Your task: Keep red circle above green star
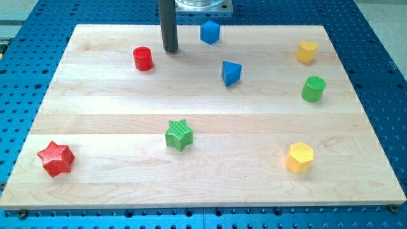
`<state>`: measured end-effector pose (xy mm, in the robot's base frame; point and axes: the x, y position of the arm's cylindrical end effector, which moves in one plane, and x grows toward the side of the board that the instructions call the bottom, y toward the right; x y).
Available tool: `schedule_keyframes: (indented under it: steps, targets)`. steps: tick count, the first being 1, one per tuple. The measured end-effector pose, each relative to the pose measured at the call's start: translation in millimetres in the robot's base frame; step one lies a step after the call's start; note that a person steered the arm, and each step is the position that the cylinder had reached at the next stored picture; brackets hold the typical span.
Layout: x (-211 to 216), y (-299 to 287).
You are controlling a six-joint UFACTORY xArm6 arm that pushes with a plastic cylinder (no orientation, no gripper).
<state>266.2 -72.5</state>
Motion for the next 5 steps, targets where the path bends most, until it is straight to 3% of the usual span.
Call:
schedule_keyframes:
  steps: [1, 2, 3, 4, 5]
  targets:
    - [0, -62]
    - [30, -50]
    - [101, 36]
    - [49, 26]
    - [37, -19]
